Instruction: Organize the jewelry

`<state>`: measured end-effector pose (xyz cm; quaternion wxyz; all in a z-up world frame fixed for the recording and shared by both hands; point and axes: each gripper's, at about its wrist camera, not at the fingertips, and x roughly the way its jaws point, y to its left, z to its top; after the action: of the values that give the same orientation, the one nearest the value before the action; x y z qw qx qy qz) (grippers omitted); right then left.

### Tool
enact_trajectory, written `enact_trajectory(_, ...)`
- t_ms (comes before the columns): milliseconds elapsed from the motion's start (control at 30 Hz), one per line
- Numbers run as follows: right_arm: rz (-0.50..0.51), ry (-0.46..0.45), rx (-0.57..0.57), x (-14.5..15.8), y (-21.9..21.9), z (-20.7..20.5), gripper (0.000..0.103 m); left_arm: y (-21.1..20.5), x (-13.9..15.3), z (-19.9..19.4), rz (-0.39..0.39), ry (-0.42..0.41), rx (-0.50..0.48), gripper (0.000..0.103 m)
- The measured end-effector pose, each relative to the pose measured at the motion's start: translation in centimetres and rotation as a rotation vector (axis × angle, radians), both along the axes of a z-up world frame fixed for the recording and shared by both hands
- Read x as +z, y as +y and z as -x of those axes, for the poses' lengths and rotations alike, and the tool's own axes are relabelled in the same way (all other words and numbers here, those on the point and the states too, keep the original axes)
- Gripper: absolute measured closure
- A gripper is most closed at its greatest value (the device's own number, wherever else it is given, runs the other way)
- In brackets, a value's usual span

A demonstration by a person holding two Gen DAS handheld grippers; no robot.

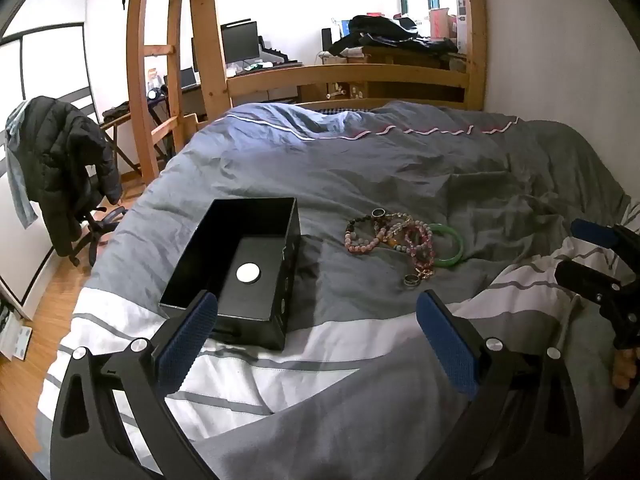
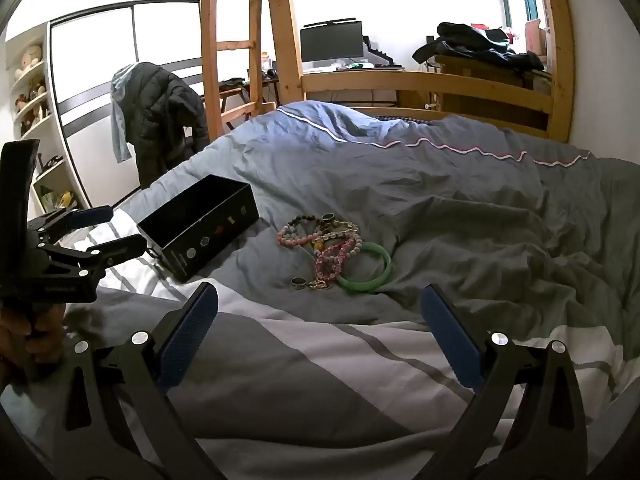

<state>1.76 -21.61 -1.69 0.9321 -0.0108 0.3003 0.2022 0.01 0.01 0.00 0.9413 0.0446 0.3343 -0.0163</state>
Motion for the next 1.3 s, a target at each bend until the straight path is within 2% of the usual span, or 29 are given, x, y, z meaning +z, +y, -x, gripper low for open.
enact_trajectory(233,0.008,0.003,0.0,-0.03,0.06,0.02,0.003,0.27,-0.13,-0.24,-0.021,0.006,-0.004,0.004)
enact_trajectory(400,0.015,0.005,-0.001,-0.11,0.14,-0.05,0.003,0.74,0.21,0.03,-0.002,-0.005,-0.007,0.004)
enact_trajectory(1300,0.016,0.012,0.0,-0.24,0.14,-0.15,0.003,0.09,-0.13,-0.04,-0.025,0.003,0.003,0.004)
